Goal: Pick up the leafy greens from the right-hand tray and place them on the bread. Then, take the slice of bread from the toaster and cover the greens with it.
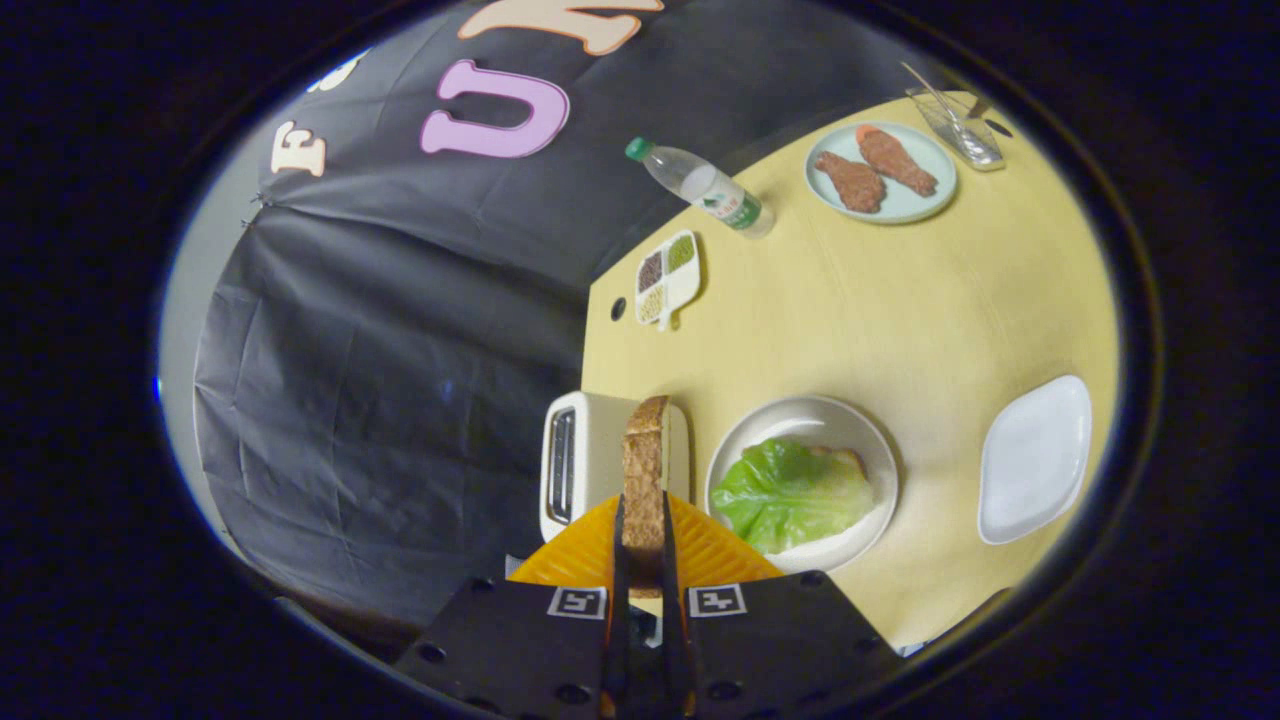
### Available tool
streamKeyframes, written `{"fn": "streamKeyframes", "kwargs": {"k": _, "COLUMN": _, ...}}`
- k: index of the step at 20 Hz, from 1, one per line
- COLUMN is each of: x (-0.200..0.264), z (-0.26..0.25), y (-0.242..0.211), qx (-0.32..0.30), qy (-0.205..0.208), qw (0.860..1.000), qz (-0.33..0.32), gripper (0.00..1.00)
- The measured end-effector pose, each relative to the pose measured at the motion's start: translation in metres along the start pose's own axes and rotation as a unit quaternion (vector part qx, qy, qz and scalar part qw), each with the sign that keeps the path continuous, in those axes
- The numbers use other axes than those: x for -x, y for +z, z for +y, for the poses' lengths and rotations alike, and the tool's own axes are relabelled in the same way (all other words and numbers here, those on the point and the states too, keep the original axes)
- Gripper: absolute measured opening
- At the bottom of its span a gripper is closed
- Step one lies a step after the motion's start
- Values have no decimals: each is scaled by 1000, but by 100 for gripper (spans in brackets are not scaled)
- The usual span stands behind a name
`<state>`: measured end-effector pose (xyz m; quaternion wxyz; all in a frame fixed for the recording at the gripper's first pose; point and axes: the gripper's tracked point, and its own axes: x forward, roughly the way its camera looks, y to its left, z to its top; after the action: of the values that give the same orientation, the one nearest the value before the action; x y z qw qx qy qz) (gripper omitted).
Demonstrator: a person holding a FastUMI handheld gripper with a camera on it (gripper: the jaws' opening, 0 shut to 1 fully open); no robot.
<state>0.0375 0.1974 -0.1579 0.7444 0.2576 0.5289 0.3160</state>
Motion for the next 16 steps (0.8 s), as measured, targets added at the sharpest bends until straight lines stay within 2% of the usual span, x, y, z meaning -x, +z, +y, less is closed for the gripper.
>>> {"fn": "streamKeyframes", "kwargs": {"k": 4, "x": -27, "z": -42, "y": -22, "qx": -11, "qy": 8, "qw": 1000, "qz": 23, "gripper": 16}}
{"fn": "streamKeyframes", "kwargs": {"k": 7, "x": -48, "z": -63, "y": -33, "qx": -51, "qy": 21, "qw": 998, "qz": 44, "gripper": 16}}
{"fn": "streamKeyframes", "kwargs": {"k": 12, "x": -69, "z": -122, "y": -42, "qx": -27, "qy": -63, "qw": 995, "qz": 74, "gripper": 16}}
{"fn": "streamKeyframes", "kwargs": {"k": 16, "x": -74, "z": -140, "y": -43, "qx": -13, "qy": -96, "qw": 992, "qz": 75, "gripper": 16}}
